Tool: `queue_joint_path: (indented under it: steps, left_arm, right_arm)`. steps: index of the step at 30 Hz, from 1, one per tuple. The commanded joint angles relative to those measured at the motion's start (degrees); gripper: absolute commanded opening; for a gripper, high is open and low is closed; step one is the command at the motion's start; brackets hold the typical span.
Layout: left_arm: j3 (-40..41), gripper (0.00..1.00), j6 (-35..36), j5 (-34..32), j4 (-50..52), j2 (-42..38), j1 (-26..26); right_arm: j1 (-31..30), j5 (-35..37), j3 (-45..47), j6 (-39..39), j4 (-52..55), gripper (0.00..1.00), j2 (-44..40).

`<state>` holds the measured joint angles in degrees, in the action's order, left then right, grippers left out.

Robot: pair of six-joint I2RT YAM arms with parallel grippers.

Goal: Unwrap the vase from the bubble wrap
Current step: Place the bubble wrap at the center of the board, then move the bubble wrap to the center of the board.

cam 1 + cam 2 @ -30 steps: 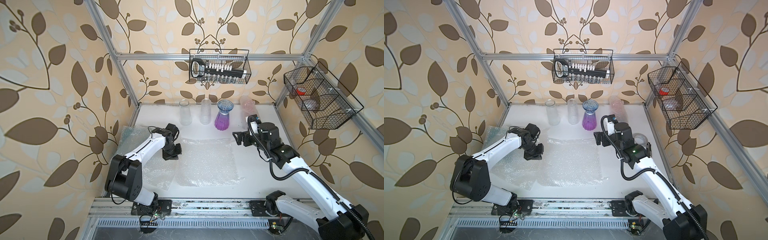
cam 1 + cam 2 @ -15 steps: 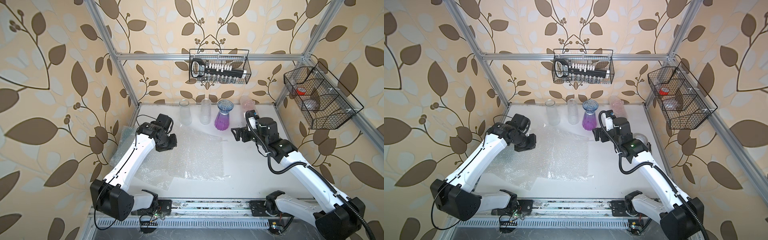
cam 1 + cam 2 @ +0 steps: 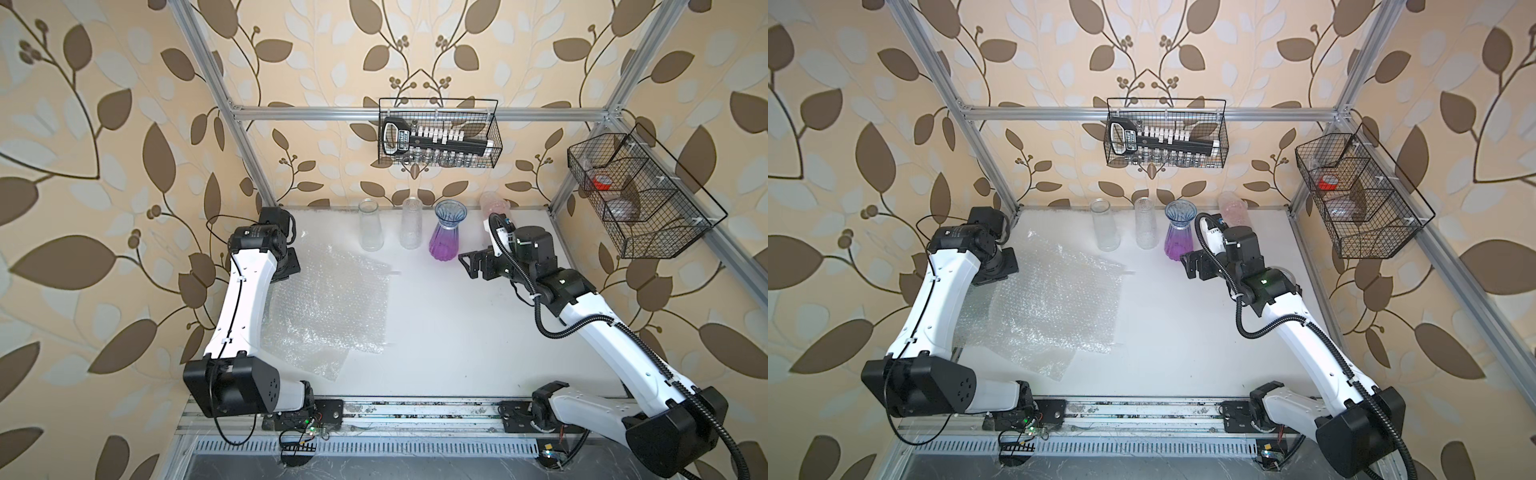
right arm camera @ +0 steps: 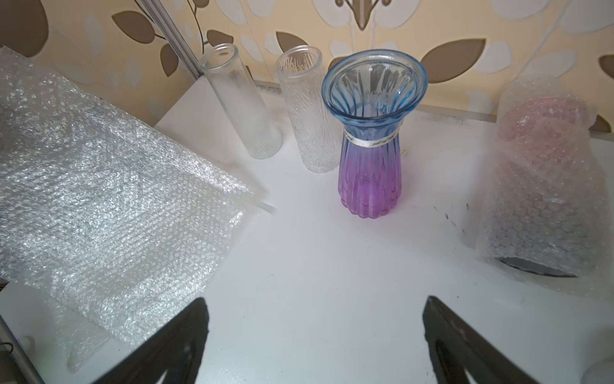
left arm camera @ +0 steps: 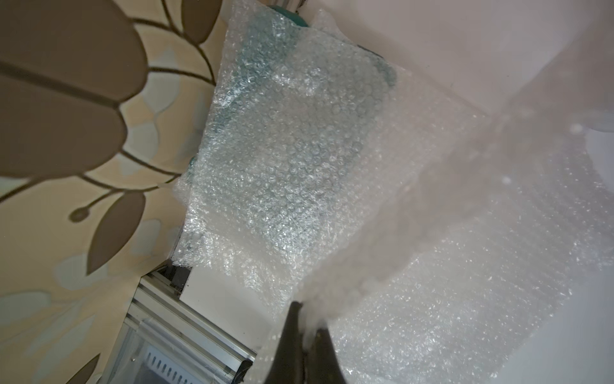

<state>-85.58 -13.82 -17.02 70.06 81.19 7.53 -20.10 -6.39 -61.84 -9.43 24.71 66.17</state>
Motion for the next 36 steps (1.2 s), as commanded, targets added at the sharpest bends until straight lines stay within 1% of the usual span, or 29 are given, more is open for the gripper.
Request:
queue_joint_path:
  steps: [1,3,5,8,9,10,11,13,14,15,16,18,21,23,26,28,30,33,36]
  left_arm:
    - [0.06,0.0,1.67,-6.02,-3.83,3.74,2.38]
    - [1.04,0.0,1.17,-6.41,-7.11,6.15,4.48]
    - [0.5,0.0,0.41,-8.63,-8.86,9.57,5.28]
    - [-3.85,0.0,-1.17,-10.53,-7.98,15.13,6.16]
    - [-5.06,0.06,-1.64,-10.99,-7.77,16.39,6.3]
    - [-6.01,0.19,-2.32,-11.84,-7.59,17.19,6.45]
    - [-6.47,0.33,-2.95,-12.71,-7.49,17.5,6.47]
    - [-6.63,0.74,-4.04,-12.97,-7.69,17.22,6.58]
    - [-6.62,0.87,-4.21,-12.3,-7.66,16.9,6.53]
    - [-6.53,0.93,-4.31,-11.33,-7.58,16.37,6.53]
    - [-6.32,0.95,-4.24,-9.75,-7.58,15.68,6.47]
    - [-5.23,0.99,-4.27,-6.6,-7.7,13.78,5.83]
    - [-2.71,0.99,-4.46,-0.87,-7.64,9.3,2.25]
    - [-0.89,0.99,-4.59,2.6,-7.27,5.98,-2.8]
    - [3.07,0.99,-6.53,9.37,-7.68,-0.52,-12.49]
    - [7.84,0.99,-8.14,17.27,-12.06,-4.95,-18.86]
    - [11.01,0.99,-10.37,22.05,-15.35,-7.26,-24.06]
    - [12.68,0.99,-12.44,24.34,-16.83,-7.8,-30.22]
    - [11.83,0.99,-12.1,24.5,-16.05,-7.67,-34.13]
  right_arm:
    - [0.45,1.46,-1.43,-2.26,3.4,0.99,-0.58]
    - [0.74,2.22,-1.07,-3.78,4.08,0.99,-0.86]
    - [1.34,2.54,-0.44,-5.62,4.41,0.99,-1.03]
    - [3.25,3.3,-0.5,-8.08,5.77,0.99,-0.72]
    - [4.06,3.85,-0.72,-8.53,6.45,0.99,-0.54]
    - [5.13,4.5,-1.17,-9.2,7.45,0.99,-0.35]
    - [6.28,5.01,-1.62,-10.0,8.66,0.99,-0.06]
    - [10.09,4.73,-2.47,-11.52,10.4,0.99,0.57]
    - [12.06,4.05,-2.56,-12.18,10.69,0.99,0.83]
    - [14.27,3.08,-2.58,-12.93,10.87,0.99,1.29]
    - [15.59,2.78,-2.66,-13.49,11.02,0.99,1.81]
    - [16.19,3.38,-2.6,-13.6,10.62,0.99,2.97]
    - [17.42,3.42,-2.17,-14.64,9.99,0.99,5.62]
    - [19.85,2.13,-0.71,-16.32,8.04,0.99,6.72]
    - [23.18,0.19,0.73,-18.48,4.28,0.99,8.54]
    - [25.0,-0.8,0.35,-18.87,2.33,0.99,10.41]
    - [26.68,-1.62,-0.48,-19.34,0.84,0.98,12.51]
    - [29.31,-3.94,-0.67,-21.59,-2.77,0.96,16.16]
    - [31.08,-6.8,-0.17,-25.24,-7.41,0.95,20.04]
